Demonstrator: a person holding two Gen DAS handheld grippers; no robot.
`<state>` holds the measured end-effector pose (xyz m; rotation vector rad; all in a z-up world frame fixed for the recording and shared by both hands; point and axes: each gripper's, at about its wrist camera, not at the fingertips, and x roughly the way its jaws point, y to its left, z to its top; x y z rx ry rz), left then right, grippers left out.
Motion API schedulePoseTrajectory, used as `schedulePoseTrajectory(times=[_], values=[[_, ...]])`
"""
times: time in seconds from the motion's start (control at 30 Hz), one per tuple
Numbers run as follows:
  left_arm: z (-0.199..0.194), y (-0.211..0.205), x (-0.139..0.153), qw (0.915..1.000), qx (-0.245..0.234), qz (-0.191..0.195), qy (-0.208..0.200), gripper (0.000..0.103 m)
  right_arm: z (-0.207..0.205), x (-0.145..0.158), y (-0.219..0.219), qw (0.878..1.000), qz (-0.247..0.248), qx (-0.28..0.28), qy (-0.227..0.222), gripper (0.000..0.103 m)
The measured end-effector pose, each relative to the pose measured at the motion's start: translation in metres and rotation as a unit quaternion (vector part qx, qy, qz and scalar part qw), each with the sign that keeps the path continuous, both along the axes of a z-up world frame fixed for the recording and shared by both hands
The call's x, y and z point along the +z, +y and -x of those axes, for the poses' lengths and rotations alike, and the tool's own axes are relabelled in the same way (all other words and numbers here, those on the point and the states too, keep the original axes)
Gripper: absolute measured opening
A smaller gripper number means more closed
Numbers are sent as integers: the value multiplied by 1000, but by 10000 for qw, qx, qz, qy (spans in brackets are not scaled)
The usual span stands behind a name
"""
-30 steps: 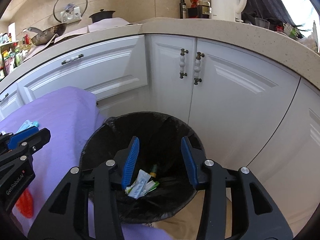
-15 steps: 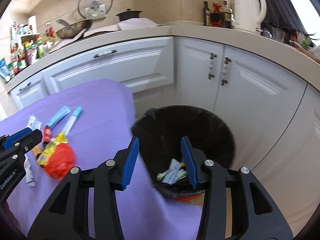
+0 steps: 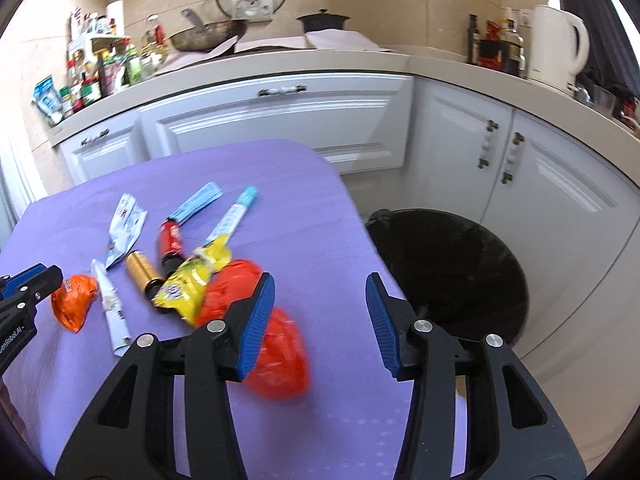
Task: Collect trash
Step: 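Return to the table and grasp the orange plastic bag with the left tool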
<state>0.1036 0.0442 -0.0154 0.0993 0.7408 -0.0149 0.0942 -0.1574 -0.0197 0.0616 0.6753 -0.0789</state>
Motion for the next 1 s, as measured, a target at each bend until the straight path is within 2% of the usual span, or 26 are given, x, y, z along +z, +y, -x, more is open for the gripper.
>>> schedulePoseTrajectory(times=[0.07,0.23,0.4,0.5,0.67,0.73,0.8,0.83,1.0], values=[[3,12,-4,10000,96,1,-3,36,-1,-1,5,10000,24,48,21,51],[6,25,-12,9999,140,30,73,44,-1,-4,11,9999,44,64,71,54],[6,28,-17,9997,65,198,101,61,-2,-4,10,9999,52,43,76,58],[4,27,-16,9997,-5,242,51,69,-3,-4,9,10000,15,43,83,59],[-8,20,-28,9997,-130,56,196,68,-4,-4,9,9999,-15,81,79,59],[-12,22,-32,9993,-133,119,337,61,-4,-3,9,9999,-10,97,75,59],[-14,23,-34,9989,-154,189,405,48,-4,-3,9,9999,-31,92,83,60],[-15,23,-35,9987,-174,207,442,45,-4,-3,9,9999,-30,90,82,60],[-12,23,-35,9989,-171,162,416,44,-4,-3,9,9999,-33,97,82,60]])
